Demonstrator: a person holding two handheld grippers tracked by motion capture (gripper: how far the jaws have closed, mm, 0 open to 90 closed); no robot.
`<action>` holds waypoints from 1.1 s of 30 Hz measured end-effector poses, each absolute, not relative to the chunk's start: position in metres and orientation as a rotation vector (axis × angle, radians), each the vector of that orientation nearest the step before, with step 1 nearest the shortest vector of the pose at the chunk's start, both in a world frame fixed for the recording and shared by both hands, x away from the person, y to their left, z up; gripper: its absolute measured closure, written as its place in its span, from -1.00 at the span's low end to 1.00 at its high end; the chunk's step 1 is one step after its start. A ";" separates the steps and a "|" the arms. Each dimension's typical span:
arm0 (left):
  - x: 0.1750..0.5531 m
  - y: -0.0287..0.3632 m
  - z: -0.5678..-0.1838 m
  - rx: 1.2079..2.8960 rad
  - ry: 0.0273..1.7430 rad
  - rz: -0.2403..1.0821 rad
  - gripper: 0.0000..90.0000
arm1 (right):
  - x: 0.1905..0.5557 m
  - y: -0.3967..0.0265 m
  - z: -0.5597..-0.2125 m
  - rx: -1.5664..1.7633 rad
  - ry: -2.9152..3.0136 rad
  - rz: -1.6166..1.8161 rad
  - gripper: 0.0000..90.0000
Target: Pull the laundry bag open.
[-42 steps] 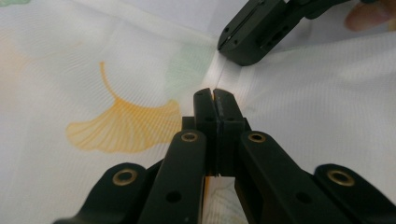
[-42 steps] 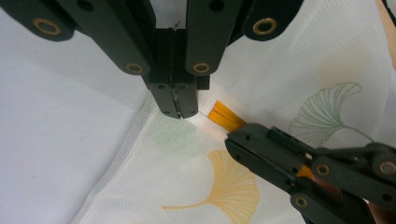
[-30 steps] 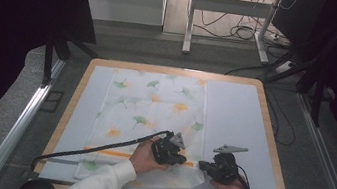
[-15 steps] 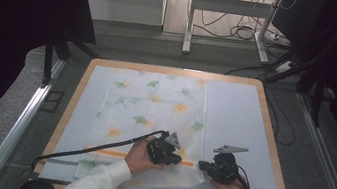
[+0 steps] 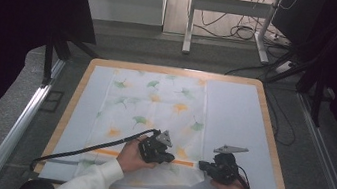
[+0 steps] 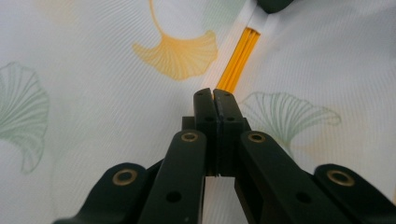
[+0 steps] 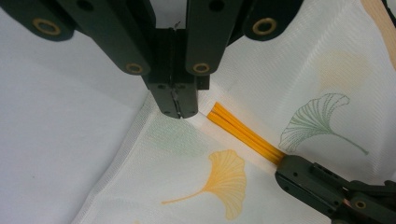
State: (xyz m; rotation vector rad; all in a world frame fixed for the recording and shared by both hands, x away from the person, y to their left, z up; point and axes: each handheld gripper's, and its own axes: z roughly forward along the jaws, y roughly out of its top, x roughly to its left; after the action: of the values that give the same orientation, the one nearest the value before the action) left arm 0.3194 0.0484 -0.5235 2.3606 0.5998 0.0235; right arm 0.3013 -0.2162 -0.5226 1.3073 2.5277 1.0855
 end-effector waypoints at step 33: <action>0.315 0.096 -0.526 2.342 0.676 0.030 1.00 | 0.301 -0.216 -0.523 1.309 2.522 1.088 0.99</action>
State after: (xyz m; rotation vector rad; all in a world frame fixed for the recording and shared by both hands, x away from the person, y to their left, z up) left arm 0.3153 0.0963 -0.5257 2.3424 0.6755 0.0300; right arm 0.3007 -0.2159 -0.5229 1.3086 2.5217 1.0884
